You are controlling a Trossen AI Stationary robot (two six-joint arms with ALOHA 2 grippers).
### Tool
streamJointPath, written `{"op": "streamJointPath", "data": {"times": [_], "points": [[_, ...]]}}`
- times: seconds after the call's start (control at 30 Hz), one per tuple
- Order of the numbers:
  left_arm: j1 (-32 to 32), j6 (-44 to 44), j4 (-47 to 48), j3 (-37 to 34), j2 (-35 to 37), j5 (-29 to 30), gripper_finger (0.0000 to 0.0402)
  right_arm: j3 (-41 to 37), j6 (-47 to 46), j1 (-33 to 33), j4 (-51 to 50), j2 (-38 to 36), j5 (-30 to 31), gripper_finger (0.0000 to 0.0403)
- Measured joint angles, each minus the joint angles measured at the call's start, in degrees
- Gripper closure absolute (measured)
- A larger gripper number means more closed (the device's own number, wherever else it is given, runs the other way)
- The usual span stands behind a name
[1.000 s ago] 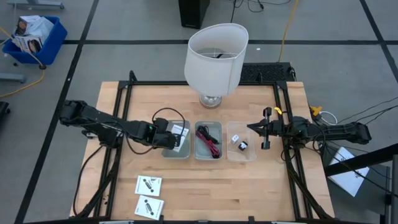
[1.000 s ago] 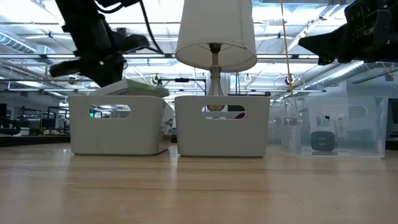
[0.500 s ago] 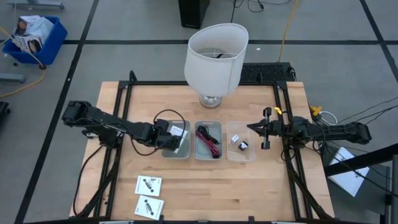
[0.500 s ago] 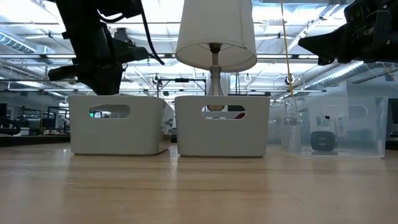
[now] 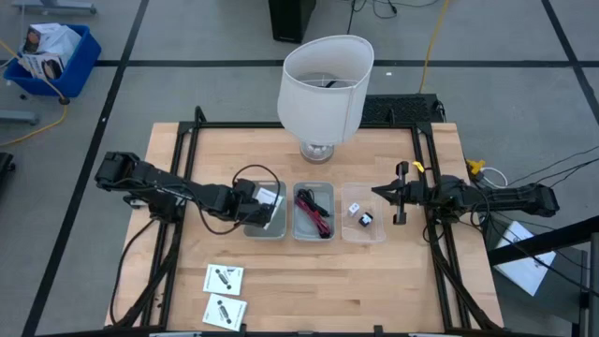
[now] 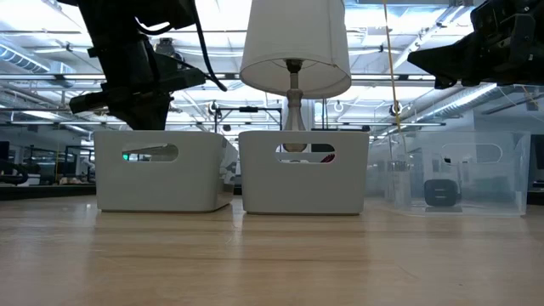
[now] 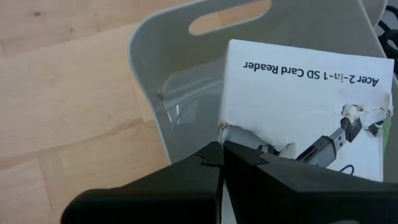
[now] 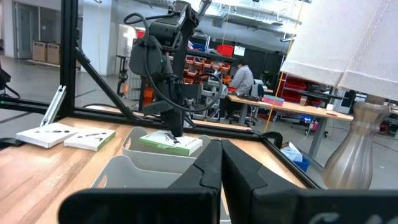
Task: Pick and place items into bin
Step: Put the top right card reader box into the left gray bin
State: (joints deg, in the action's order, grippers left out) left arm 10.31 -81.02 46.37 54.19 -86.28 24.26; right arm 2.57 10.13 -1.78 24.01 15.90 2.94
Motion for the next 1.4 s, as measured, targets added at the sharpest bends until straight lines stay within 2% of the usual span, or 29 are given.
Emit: {"op": "streamJointPath", "data": {"times": [0.2,0.3,0.5,0.63,0.77,0.9,1.17,1.4], "points": [[-0.2,1.8,0.1,0.1,0.0,1.1,0.0397,0.0,0.0,0.0,0.0,0.0,0.0,0.0403],[-0.2,10.7,0.6,2.2,0.0,2.5,0.0397,0.0,0.0,0.0,0.0,0.0,0.0,0.0403],[-0.5,37.7,8.1,12.3,0.0,5.5,0.0397,0.0,0.0,0.0,0.0,0.0,0.0,0.0403],[-0.8,62.5,11.4,19.2,0.0,5.7,0.0397,0.0,-0.3,0.0,0.0,0.0,0.0,0.0403],[-0.8,89.1,11.8,23.1,0.1,0.8,0.0397,0.0,-0.4,0.0,0.0,0.0,0.0,0.0403],[-0.8,109.3,11.8,23.0,0.1,-3.3,0.0396,0.0,-0.4,0.0,-0.3,0.0,0.0,0.0403],[-3.2,136.2,10.3,19.7,0.1,-0.1,0.0396,0.0,-0.4,0.0,-0.3,0.0,0.0,0.0403],[-4.9,152.8,2.0,14.8,0.1,-1.2,0.0396,0.0,-0.3,0.0,-0.3,0.0,0.0,0.0403]]}}
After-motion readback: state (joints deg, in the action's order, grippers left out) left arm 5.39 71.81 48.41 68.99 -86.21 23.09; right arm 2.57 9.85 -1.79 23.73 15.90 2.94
